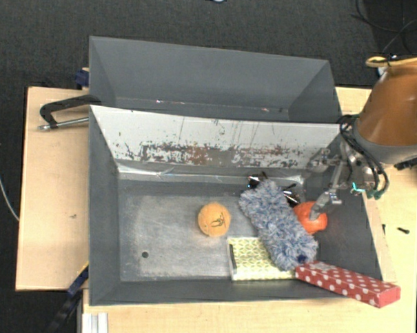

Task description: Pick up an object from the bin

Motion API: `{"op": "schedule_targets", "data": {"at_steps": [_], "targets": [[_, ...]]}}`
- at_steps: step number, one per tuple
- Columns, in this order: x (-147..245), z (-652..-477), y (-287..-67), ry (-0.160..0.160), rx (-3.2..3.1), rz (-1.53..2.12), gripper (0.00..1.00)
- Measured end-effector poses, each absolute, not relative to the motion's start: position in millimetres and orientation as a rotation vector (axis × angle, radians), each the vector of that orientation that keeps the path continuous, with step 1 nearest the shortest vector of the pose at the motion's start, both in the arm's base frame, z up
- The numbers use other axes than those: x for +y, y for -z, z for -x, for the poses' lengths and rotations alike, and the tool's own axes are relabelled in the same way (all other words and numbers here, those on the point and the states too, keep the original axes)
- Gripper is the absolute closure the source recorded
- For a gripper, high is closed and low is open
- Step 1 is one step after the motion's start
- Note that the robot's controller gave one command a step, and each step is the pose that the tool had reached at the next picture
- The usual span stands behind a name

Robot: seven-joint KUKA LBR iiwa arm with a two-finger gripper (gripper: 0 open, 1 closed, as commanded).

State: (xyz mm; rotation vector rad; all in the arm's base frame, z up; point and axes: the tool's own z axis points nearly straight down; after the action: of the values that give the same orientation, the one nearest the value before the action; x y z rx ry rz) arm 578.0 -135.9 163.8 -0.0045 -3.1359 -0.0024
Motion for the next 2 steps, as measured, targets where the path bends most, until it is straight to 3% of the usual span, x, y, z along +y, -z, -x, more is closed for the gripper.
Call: {"op": "schedule_targets", "data": {"at_steps": [1, 2], "targets": [[-135.4, -579.9, -168.7, 0.000, -3.144, 0.002, 0.00], [-107.2, -591.2, -111.4, -0.001, -3.150, 0.035, 0.00]]}}
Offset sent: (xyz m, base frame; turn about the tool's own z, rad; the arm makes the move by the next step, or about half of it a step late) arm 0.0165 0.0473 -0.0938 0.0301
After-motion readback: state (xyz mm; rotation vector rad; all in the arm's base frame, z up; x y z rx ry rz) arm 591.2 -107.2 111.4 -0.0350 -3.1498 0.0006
